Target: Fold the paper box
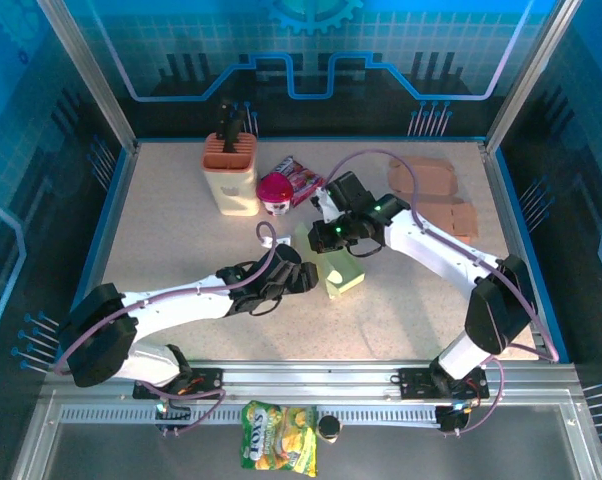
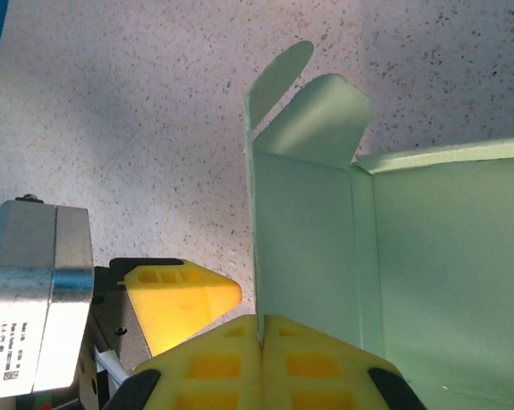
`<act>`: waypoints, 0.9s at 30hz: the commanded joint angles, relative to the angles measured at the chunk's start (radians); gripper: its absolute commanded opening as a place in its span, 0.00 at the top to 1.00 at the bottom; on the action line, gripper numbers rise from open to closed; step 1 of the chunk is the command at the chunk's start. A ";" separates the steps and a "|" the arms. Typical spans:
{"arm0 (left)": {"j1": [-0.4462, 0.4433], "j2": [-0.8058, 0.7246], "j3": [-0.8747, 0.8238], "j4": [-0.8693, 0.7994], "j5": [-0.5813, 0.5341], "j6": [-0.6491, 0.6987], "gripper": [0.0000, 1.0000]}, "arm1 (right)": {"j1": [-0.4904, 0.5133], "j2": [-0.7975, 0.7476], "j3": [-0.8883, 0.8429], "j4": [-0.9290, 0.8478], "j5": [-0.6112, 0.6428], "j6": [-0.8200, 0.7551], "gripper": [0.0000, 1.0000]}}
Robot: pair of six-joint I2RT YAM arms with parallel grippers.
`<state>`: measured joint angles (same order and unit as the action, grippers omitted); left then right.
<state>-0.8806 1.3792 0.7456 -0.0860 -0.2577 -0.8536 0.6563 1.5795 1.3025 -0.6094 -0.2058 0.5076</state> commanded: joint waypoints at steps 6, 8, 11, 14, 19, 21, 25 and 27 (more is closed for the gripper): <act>0.000 -0.081 0.036 -0.096 -0.049 0.040 0.34 | 0.014 -0.149 -0.130 0.173 0.108 0.246 1.00; 0.000 -0.113 0.031 -0.125 -0.063 0.040 0.32 | 0.014 -0.184 -0.178 0.238 0.140 0.328 1.00; 0.000 -0.171 0.015 -0.174 -0.081 0.041 0.30 | 0.014 -0.232 -0.240 0.311 0.218 0.475 1.00; 0.000 -0.243 -0.006 -0.230 -0.107 0.040 0.29 | 0.031 -0.278 -0.292 0.348 0.346 0.631 1.00; 0.000 -0.370 -0.043 -0.316 -0.139 0.048 0.28 | 0.100 -0.316 -0.272 0.202 0.663 0.925 1.00; 0.000 -0.402 -0.055 -0.334 -0.138 0.053 0.28 | 0.137 -0.289 -0.197 0.026 0.780 1.090 1.00; 0.000 -0.425 -0.076 -0.338 -0.117 0.057 0.29 | 0.178 -0.170 -0.008 -0.328 0.901 1.449 1.00; 0.000 -0.422 -0.086 -0.328 -0.101 0.057 0.29 | 0.180 -0.128 0.034 -0.384 0.902 1.557 1.00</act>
<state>-0.8803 0.9619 0.6849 -0.3817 -0.3664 -0.8162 0.8257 1.4025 1.2831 -0.7475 0.5549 1.7599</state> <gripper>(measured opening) 0.708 0.041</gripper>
